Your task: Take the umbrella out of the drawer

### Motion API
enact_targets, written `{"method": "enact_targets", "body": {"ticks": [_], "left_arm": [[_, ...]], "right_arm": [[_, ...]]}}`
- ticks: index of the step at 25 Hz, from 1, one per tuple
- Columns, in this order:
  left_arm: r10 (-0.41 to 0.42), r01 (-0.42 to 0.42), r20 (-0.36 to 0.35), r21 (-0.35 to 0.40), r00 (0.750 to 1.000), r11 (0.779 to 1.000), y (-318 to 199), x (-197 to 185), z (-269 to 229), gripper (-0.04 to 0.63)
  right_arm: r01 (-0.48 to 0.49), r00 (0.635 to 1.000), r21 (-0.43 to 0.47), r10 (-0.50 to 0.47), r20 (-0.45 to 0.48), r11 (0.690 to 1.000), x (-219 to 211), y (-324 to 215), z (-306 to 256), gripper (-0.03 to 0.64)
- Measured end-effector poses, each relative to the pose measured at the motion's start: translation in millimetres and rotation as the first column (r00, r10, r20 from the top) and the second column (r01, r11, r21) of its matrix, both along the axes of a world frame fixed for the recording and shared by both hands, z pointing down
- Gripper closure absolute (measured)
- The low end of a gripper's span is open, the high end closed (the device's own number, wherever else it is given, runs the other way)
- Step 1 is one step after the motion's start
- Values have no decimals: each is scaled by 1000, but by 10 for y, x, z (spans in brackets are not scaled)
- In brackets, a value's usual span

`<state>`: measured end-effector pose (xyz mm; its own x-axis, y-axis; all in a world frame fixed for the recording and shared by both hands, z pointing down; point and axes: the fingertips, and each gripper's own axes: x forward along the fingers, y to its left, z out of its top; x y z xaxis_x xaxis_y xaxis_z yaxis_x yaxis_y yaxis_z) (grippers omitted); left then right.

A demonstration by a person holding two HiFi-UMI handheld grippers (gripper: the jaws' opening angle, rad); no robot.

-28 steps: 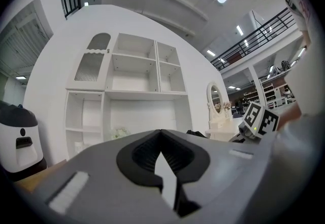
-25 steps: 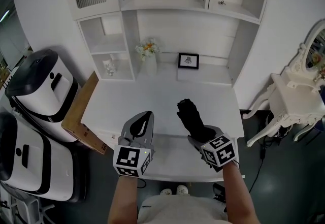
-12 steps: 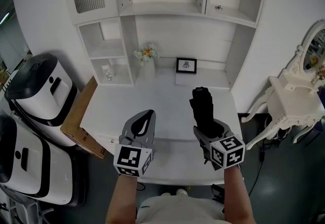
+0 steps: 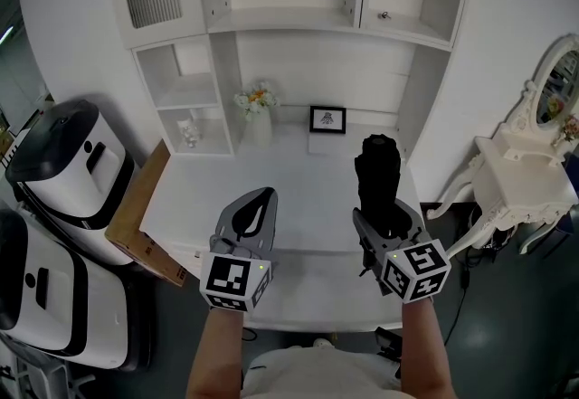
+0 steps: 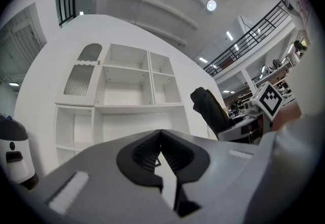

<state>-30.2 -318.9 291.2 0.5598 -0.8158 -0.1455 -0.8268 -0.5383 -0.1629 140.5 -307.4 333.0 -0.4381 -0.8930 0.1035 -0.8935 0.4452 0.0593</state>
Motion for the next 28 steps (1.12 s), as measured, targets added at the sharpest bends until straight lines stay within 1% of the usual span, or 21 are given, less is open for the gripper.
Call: {"method": "enact_targets", "body": {"ticks": [7, 13, 21, 28], "left_arm": [[-22, 23, -16, 64, 1000, 998, -1, -51, -248, 586], [-47, 51, -42, 120, 998, 991, 5, -80, -480, 586], [-70, 76, -44, 155, 997, 985, -2, -72, -632, 586], [-89, 97, -55, 165, 995, 981, 5, -113, -694, 586]], "right_arm": [[-39, 999, 113, 41, -23, 993, 113, 64, -317, 359], [-46, 997, 178, 57, -58, 983, 238, 88, -565, 359], [-82, 990, 195, 102, -93, 977, 401, 97, -700, 359], [-107, 990, 226, 124, -64, 968, 516, 147, -814, 359]]}}
